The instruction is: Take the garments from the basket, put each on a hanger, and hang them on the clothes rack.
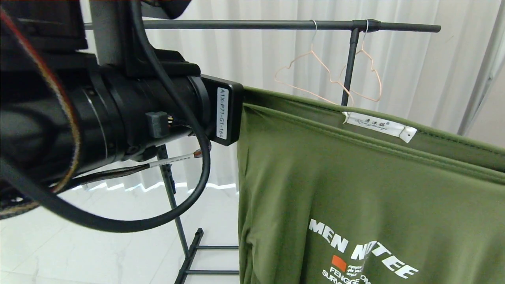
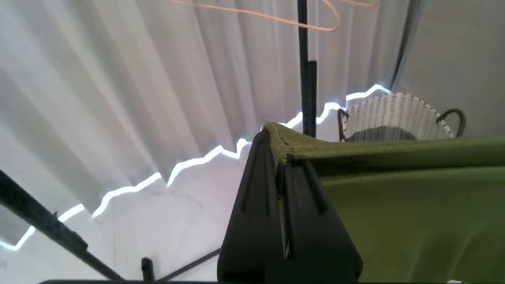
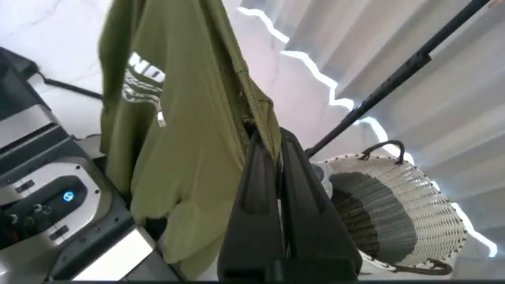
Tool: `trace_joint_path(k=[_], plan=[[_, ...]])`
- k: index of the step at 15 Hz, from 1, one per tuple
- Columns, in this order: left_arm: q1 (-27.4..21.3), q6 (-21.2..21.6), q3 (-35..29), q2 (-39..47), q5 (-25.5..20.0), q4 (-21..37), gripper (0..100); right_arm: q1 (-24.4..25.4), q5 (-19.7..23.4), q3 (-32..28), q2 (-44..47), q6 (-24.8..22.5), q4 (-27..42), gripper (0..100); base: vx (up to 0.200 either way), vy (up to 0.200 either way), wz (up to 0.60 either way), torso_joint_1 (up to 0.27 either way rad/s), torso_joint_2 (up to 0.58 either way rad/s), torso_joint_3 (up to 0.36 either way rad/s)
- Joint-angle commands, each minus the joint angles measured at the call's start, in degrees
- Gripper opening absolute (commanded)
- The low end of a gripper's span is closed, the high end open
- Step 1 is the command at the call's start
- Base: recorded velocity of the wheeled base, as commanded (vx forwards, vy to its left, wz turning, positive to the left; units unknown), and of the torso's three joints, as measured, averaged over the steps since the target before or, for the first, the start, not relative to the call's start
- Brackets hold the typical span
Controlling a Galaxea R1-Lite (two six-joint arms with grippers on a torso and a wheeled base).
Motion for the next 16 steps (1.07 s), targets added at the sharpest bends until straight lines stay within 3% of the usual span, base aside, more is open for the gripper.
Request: trace_joint_path(k=[1, 4, 9, 12, 16], plan=[[0.55, 0.0, 0.49, 1.59, 0.01, -0.04, 0, -0.1, -2.74, 0.25, 0.13, -0.03, -0.15, 0, 0.0, 0.0, 0.0, 0.0, 0.0, 0.0], [0.55, -2.64, 4.18, -0.26, 0.18, 0.14, 0, -0.1, -11.61, 0.43, 3.38, 0.23, -3.75, 0, 0.0, 0.0, 0.0, 0.0, 0.0, 0.0], [-2.0, -4.05, 11.74, -9.66, 0.18, 4.01, 0, 0.08, -12.05, 5.79, 11.38, 0.06, -24.05, 0, 0.0, 0.0, 0.0, 0.0, 0.0, 0.0], [-6.48, -4.49, 13.59, -12.65, 0.18, 4.01, 0, 1.22, -11.7, 5.61, 14.63, 0.14, -30.82, 0, 0.0, 0.0, 0.0, 0.0, 0.0, 0.0], [-13.69, -5.37, 14.03, -13.18, 0.27, 4.01, 0, 1.83, -11.7, 5.88, 15.33, 0.23, -32.14, 0, 0.0, 0.0, 0.0, 0.0, 0.0, 0.0]])
